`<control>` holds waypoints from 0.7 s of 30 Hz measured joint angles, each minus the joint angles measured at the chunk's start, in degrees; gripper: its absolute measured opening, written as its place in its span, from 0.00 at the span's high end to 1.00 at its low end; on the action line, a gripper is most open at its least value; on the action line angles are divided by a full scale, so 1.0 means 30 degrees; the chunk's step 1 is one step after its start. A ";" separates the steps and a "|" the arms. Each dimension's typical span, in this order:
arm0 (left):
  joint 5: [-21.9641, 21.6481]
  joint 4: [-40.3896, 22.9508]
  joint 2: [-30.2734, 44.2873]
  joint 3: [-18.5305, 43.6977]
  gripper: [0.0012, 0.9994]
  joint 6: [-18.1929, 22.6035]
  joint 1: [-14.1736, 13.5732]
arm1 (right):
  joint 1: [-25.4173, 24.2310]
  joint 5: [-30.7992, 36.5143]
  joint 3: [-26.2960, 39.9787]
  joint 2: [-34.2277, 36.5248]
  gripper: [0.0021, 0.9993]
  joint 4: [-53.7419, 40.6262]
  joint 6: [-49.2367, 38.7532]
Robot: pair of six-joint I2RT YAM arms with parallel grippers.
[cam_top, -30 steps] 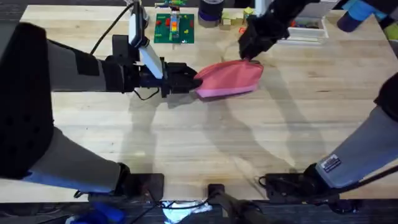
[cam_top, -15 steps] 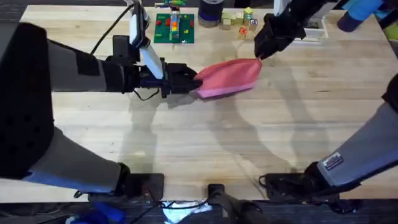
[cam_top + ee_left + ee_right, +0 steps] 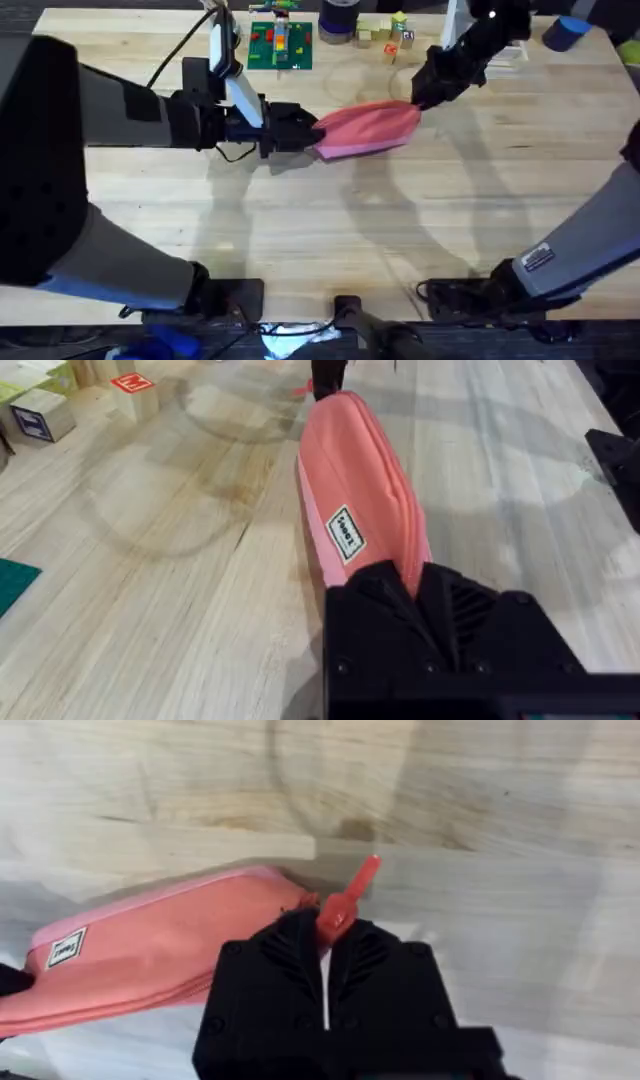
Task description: Unzip the bag, pick up the pens from the table one at a time and place them inside, then zip the bag closed.
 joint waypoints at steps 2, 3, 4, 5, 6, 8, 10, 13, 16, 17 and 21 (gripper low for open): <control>-0.0043 0.0000 0.0007 0.0000 0.96 0.0003 -0.0015 | -0.0007 -0.0055 -0.0507 -0.0007 0.97 0.0662 0.0145; -0.0067 0.0000 0.0005 0.0000 0.96 0.0007 -0.0015 | -0.0007 -0.0105 -0.0738 -0.0007 0.97 0.0907 0.0235; -0.0106 0.0000 0.0007 0.0000 0.96 0.0007 -0.0029 | -0.0008 -0.0144 -0.0966 -0.0007 0.97 0.1076 0.0363; -0.0127 -0.0003 0.0015 0.0000 0.96 0.0005 -0.0029 | -0.0025 -0.0175 -0.1117 -0.0007 0.97 0.1157 0.0528; -0.0154 -0.0007 0.0015 -0.0007 0.96 0.0007 -0.0029 | -0.0049 -0.0194 -0.1199 -0.0007 0.97 0.1191 0.0656; -0.0171 -0.0007 0.0015 -0.0015 0.96 0.0002 -0.0029 | -0.0080 -0.0245 -0.1230 -0.0007 0.97 0.1254 0.0848; -0.0171 -0.0007 0.0022 -0.0015 0.96 0.0007 -0.0029 | -0.0095 -0.0252 -0.1230 -0.0007 0.97 0.1271 0.0983; -0.0171 -0.0007 0.0015 -0.0015 0.96 0.0007 -0.0029 | -0.0109 -0.0267 -0.1209 -0.0007 0.97 0.1235 0.1057; -0.0178 -0.0015 0.0015 -0.0015 0.96 0.0007 -0.0029 | -0.0109 -0.0253 -0.0841 -0.0007 0.96 0.0832 0.1071; -0.0178 -0.0016 0.0015 -0.0015 0.96 0.0006 -0.0029 | -0.0109 -0.0215 -0.0625 -0.0007 0.90 0.0593 0.1127; -0.0297 -0.0147 0.0015 -0.0124 0.96 0.0007 0.0202 | -0.0508 0.1131 0.0926 0.0015 0.35 -0.0493 0.1115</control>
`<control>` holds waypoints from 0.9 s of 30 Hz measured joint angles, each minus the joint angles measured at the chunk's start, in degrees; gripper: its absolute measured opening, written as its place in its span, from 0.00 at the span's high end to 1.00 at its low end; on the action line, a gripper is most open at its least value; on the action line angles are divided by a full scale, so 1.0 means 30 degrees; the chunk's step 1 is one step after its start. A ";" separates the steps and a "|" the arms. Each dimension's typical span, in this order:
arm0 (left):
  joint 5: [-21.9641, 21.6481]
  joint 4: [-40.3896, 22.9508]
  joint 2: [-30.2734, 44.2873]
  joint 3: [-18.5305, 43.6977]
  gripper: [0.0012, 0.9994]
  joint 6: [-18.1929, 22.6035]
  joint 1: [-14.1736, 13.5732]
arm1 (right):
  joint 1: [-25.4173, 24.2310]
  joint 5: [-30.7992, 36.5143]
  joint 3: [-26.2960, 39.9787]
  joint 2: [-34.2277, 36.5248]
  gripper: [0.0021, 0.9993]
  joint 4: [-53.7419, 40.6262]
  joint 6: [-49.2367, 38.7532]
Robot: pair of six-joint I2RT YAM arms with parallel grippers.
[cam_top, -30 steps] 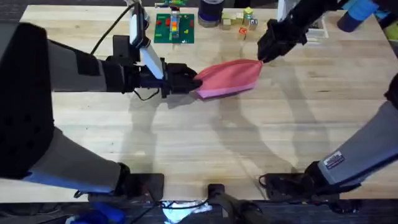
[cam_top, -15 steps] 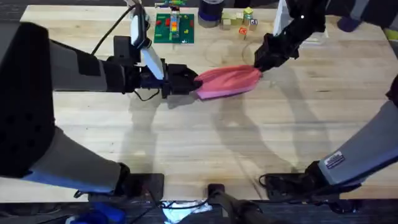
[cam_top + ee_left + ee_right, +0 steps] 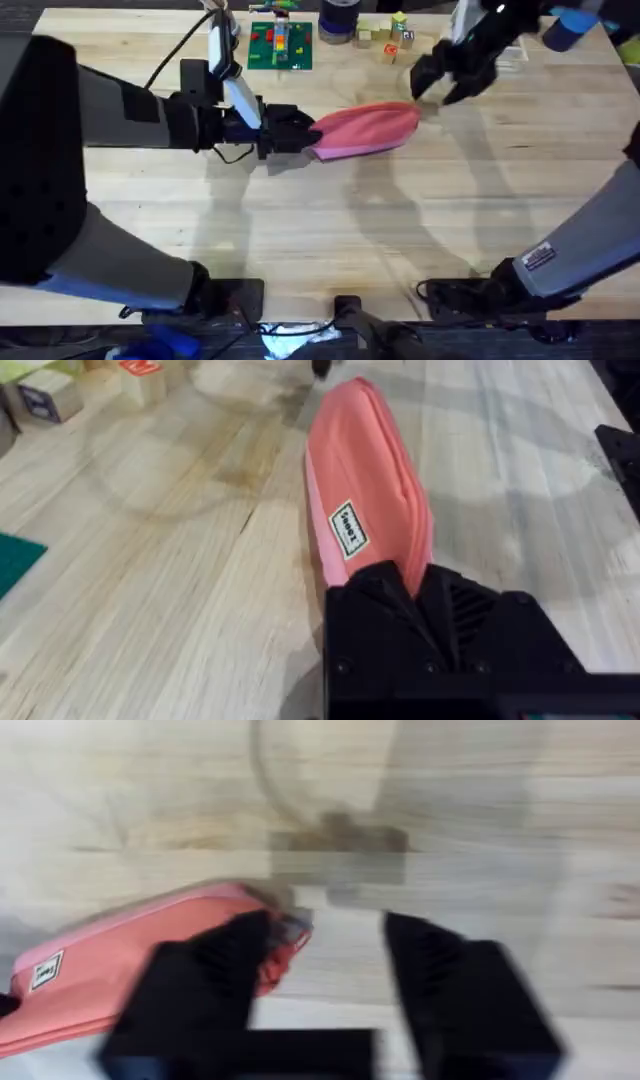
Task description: Unzip the bag, pick up the pens from the table one at a time and place them inside, then zip the bag closed.
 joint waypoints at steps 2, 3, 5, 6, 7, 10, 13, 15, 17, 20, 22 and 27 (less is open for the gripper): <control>-0.0026 -0.0064 0.0007 -0.0007 0.96 0.0000 0.0119 | -0.0222 0.0459 0.1052 0.0000 0.08 -0.0805 -0.0073; -0.0029 -0.0064 0.0007 -0.0007 0.96 0.0000 0.0133 | -0.0264 0.0671 0.1684 0.0000 0.02 -0.1285 -0.0212; -0.0041 -0.0071 0.0007 -0.0015 0.96 0.0000 0.0133 | -0.0198 0.0869 0.2760 0.0000 0.01 -0.2314 -0.0553; -0.0041 -0.0069 0.0007 -0.0015 0.96 0.0000 0.0133 | -0.0089 0.0959 0.3277 -0.0007 0.00 -0.2855 -0.0755; -0.0048 -0.0071 0.0007 -0.0015 0.96 0.0000 0.0133 | 0.0047 0.1050 0.3785 -0.0003 0.00 -0.3347 -0.1012; -0.0063 -0.0071 0.0007 -0.0015 0.96 0.0000 0.0133 | 0.0601 0.1157 0.5017 -0.0026 0.00 -0.4698 -0.1806; -0.0070 -0.0071 0.0007 -0.0015 0.96 0.0000 0.0133 | 0.1350 0.1236 0.5693 -0.0307 0.00 -0.5239 -0.2696; -0.0070 -0.0071 0.0007 -0.0015 0.96 0.0000 0.0133 | 0.1951 0.1481 0.5822 -0.0801 0.00 -0.5325 -0.3220; 0.0009 -0.0056 0.0007 -0.0015 0.80 -0.0016 0.0133 | 0.2510 0.1912 0.5902 -0.1364 0.00 -0.5361 -0.3586; 0.0304 0.0001 0.0007 -0.0015 0.33 -0.0007 0.0133 | 0.3286 0.2745 0.6060 -0.2029 0.00 -0.5447 -0.3921; 0.0432 -0.0005 0.0007 -0.0015 0.05 -0.0082 0.0169 | 0.3645 0.3253 0.6156 -0.2235 0.00 -0.5549 -0.4035; 0.0411 0.0095 0.0007 -0.0015 0.01 -0.0066 0.0169 | 0.4261 0.3911 0.6171 -0.2229 0.00 -0.5645 -0.4246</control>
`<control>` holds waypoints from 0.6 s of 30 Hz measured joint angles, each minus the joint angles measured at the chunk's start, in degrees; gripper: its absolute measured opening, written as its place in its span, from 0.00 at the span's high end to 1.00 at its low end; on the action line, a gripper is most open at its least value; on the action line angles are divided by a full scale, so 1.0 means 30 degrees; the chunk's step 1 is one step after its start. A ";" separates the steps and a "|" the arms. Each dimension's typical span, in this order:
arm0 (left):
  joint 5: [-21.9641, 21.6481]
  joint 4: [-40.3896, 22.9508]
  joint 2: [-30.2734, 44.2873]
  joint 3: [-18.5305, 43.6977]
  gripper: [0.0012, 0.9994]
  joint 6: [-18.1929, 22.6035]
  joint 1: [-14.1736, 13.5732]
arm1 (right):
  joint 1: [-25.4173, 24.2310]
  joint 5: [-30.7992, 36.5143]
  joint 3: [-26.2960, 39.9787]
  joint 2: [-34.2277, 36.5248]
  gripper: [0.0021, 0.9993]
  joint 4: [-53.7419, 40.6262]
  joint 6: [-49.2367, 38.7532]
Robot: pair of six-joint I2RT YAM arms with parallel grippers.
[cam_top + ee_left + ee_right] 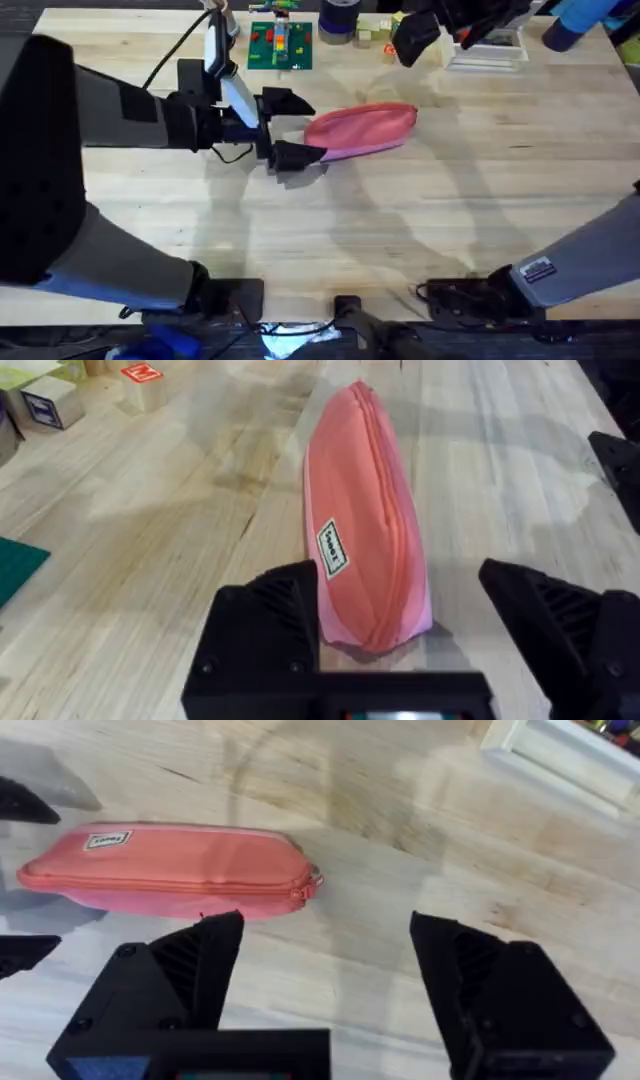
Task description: Unzip the bag, pick up the pens from the table one at a time and place them inside, then zip the bag closed.
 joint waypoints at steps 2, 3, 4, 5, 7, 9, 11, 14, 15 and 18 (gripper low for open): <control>-0.0013 0.0045 0.0000 0.0000 0.01 0.0000 0.0022 | 0.0214 0.0145 0.0000 -0.0028 0.00 -0.0007 -0.0293; -0.0060 0.0031 0.0000 0.0000 0.00 -0.0023 0.0022 | 0.0306 0.0179 0.0000 -0.0044 0.00 -0.0007 -0.0448; -0.0155 0.0028 -0.0010 0.0000 0.00 -0.0138 0.0029 | 0.0385 0.0188 0.0000 -0.0078 0.00 -0.0007 -0.0559; -0.0370 -0.0017 -0.0050 0.0000 0.00 -0.0357 0.0034 | 0.0446 0.0193 0.0000 -0.0143 0.00 -0.0015 -0.0656; -0.1097 -0.0111 -0.0255 0.0000 0.00 -0.1046 0.0029 | 0.0480 0.0238 0.0000 -0.0380 0.00 -0.0078 -0.0851; -0.2066 -0.0281 -0.0937 0.0000 0.00 -0.1895 0.0036 | 0.0480 0.0266 0.0000 -0.0773 0.00 -0.0284 -0.1046; -0.2934 -0.0557 -0.2206 0.0000 0.00 -0.2531 0.0036 | 0.0466 0.0317 0.0000 -0.1309 0.00 -0.0507 -0.1213; -0.4163 -0.1935 -0.4625 0.0006 0.00 -0.3018 0.0066 | 0.0466 0.0324 0.0000 -0.2177 0.00 -0.0906 -0.1410; -0.4556 -0.2531 -0.5370 0.0003 0.01 -0.3104 0.0070 | 0.0466 0.0324 0.0000 -0.2463 0.00 -0.1105 -0.1483; -0.6072 -0.5059 -0.7843 0.0007 0.00 -0.3324 0.0073 | 0.0466 0.0324 0.0000 -0.3239 0.00 -0.1745 -0.1728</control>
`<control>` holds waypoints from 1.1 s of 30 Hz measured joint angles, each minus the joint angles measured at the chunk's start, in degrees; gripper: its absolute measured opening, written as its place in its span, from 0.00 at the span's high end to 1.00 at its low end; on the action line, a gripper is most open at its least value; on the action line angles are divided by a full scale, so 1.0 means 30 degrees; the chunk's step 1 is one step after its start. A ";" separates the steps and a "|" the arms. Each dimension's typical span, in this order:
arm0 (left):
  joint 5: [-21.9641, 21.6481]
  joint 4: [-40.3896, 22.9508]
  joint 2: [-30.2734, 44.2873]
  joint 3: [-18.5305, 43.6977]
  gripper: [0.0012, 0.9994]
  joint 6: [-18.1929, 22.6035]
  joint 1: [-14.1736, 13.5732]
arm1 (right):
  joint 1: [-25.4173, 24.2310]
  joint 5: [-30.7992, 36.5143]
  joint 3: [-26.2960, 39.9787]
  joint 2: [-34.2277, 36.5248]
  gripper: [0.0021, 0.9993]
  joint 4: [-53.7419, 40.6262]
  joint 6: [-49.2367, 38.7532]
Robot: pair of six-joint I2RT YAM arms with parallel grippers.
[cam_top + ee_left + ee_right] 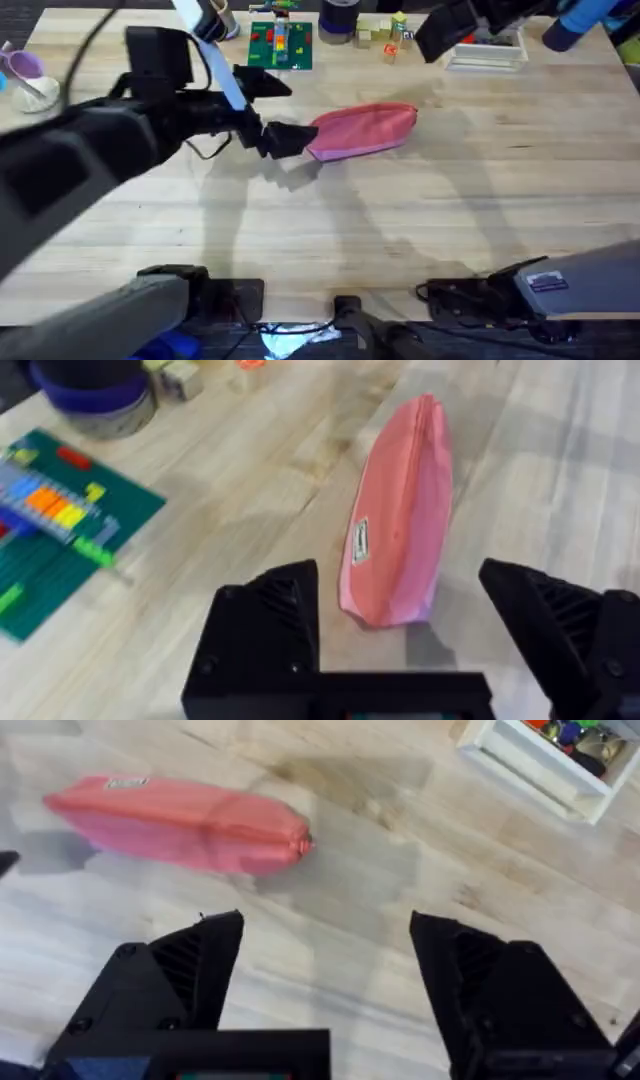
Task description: Unzip the bag, pick up the pens from the table one at a time and place them inside, then zip the bag closed.
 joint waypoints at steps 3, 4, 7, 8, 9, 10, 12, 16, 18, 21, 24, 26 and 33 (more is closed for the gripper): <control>-0.1409 -0.2698 -0.2401 0.0015 0.01 -0.0193 -0.0007 | 0.0000 -0.0007 0.0000 -0.0606 0.00 -0.0529 -0.0109; -0.1917 -0.3818 -0.3232 0.0029 0.01 -0.0204 -0.0007 | 0.0000 -0.0007 0.0000 -0.0784 0.00 -0.0543 -0.0109; -0.3606 -0.7160 -0.5610 0.0367 0.01 -0.0302 -0.0007 | 0.0000 -0.0007 -0.0226 -0.1578 0.00 -0.0341 -0.0102; -0.4165 -0.8135 -0.6289 0.0622 0.01 -0.0319 -0.0007 | 0.0000 -0.0011 -0.0487 -0.1959 0.00 -0.0291 -0.0102; -0.4735 -0.9131 -0.6948 0.0982 0.01 -0.0324 -0.0007 | 0.0000 -0.0007 -0.0812 -0.2346 0.00 -0.0245 -0.0102; -0.5196 -0.9965 -0.7419 0.1361 0.01 -0.0319 -0.0007 | 0.0000 -0.0007 -0.1273 -0.2819 0.00 -0.0191 -0.0102; -0.6124 -1.1733 -0.8304 0.2463 0.01 -0.0326 -0.0007 | 0.0000 -0.0007 -0.2427 -0.3748 0.00 0.0041 -0.0102; -0.7707 -1.5049 -0.9227 0.4987 0.01 -0.0326 -0.0007 | 0.0000 -0.0015 -0.5643 -0.5526 0.00 0.1051 0.0063; -0.8345 -1.6681 -0.9249 0.6127 0.01 -0.0333 -0.0007 | 0.0000 -0.0012 -0.7162 -0.6140 0.00 0.1355 0.0260; -0.8973 -1.8709 -0.9222 0.7428 0.01 -0.0333 -0.0007 | 0.0000 -0.0015 -0.9047 -0.6794 0.00 0.1652 0.0831; -0.9418 -2.0006 -0.9227 0.8294 0.01 -0.0618 -0.0007 | 0.0000 -0.0015 -0.9937 -0.7057 0.00 0.1745 0.1480; -0.9708 -2.0361 -0.9227 0.8661 0.01 -0.0939 -0.0007 | 0.0000 -0.0022 -1.0118 -0.7063 0.00 0.1772 0.1877; -1.0167 -2.0549 -0.9226 0.8801 0.01 -0.1380 -0.0007 | 0.0000 -0.0022 -1.0171 -0.7063 0.00 0.1840 0.2693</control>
